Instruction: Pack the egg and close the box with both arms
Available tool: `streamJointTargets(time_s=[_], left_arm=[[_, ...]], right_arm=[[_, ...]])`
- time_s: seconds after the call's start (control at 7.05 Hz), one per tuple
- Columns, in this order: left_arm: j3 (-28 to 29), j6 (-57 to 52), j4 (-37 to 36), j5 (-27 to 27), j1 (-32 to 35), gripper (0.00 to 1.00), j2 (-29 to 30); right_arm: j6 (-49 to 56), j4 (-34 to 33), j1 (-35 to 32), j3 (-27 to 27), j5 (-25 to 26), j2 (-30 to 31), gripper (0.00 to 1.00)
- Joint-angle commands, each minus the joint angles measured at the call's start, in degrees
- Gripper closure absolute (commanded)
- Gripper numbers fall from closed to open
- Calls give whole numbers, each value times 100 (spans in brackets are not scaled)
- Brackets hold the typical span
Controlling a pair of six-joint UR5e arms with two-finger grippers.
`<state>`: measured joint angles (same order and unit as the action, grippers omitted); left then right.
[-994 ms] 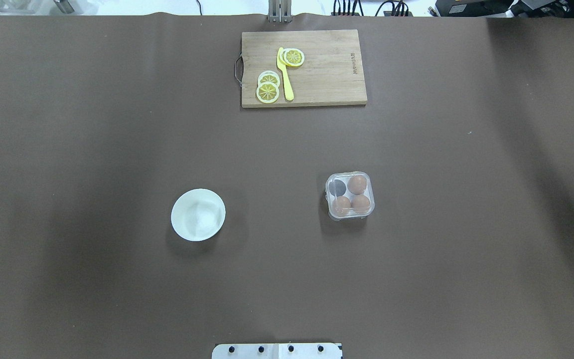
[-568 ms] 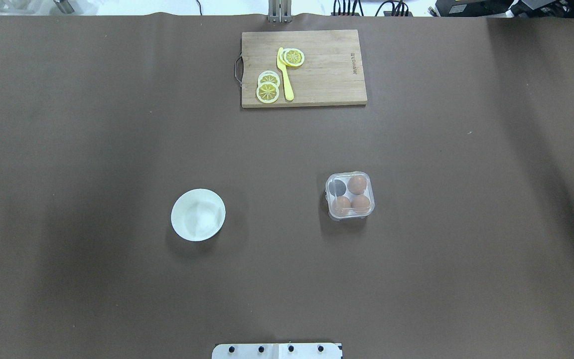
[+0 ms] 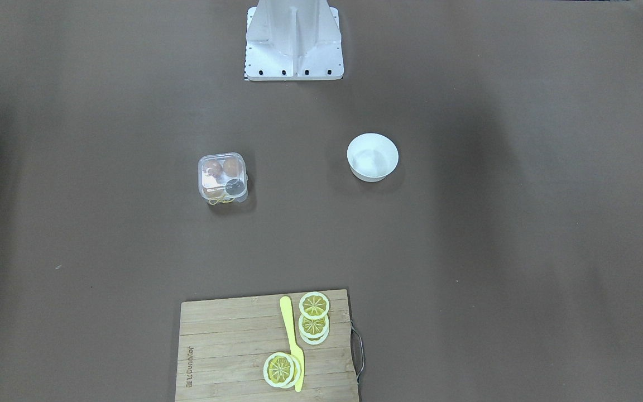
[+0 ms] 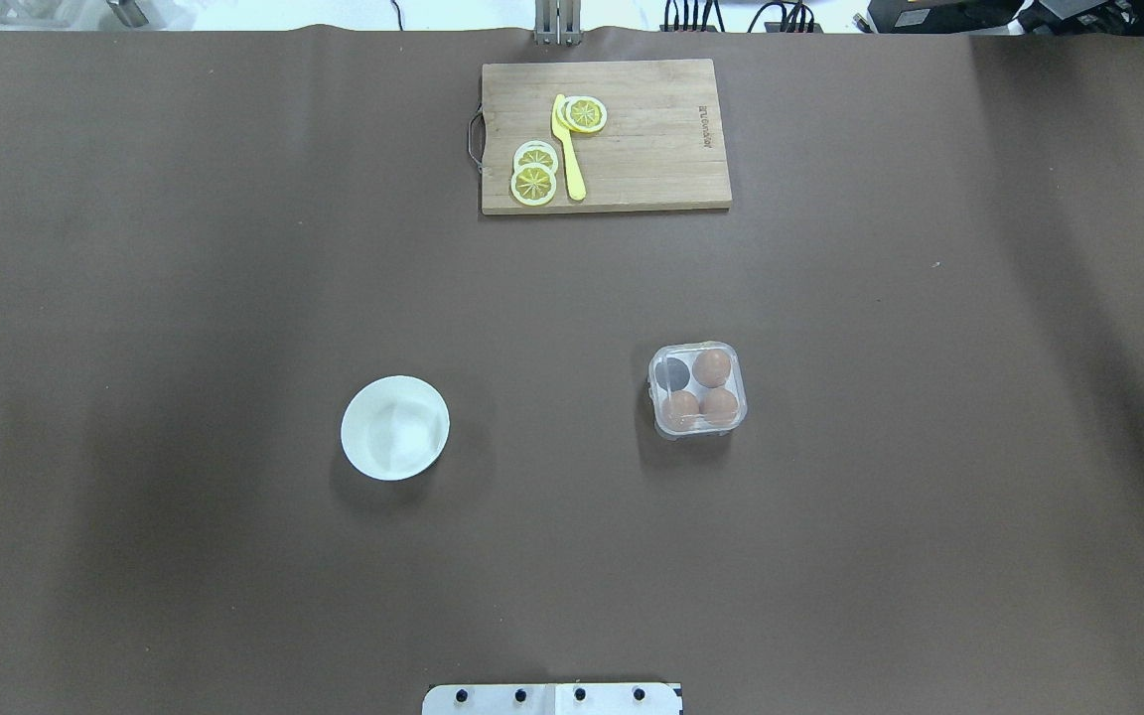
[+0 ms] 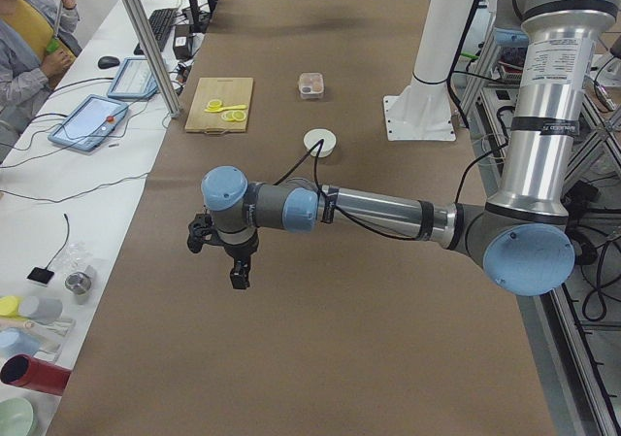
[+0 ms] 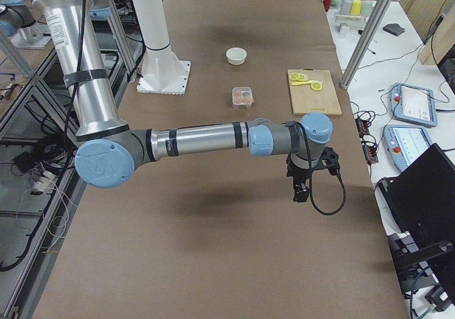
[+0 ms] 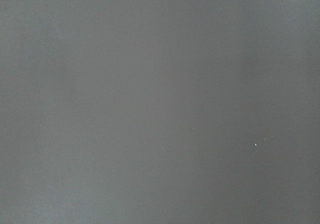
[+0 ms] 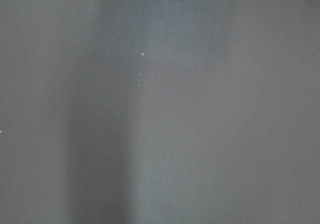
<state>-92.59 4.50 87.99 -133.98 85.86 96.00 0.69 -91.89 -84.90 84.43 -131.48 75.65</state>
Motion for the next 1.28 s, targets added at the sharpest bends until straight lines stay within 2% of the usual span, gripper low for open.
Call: streamJointTargets(time_s=[0.0, 1.14], left_arm=[[-31, -2, 25, 4, 1, 1, 50], [-14, 7, 25, -5, 1, 1, -29]], right_arm=[[1, -4, -9, 56, 0, 3, 0], [-8, -31, -35, 65, 0, -32, 0]])
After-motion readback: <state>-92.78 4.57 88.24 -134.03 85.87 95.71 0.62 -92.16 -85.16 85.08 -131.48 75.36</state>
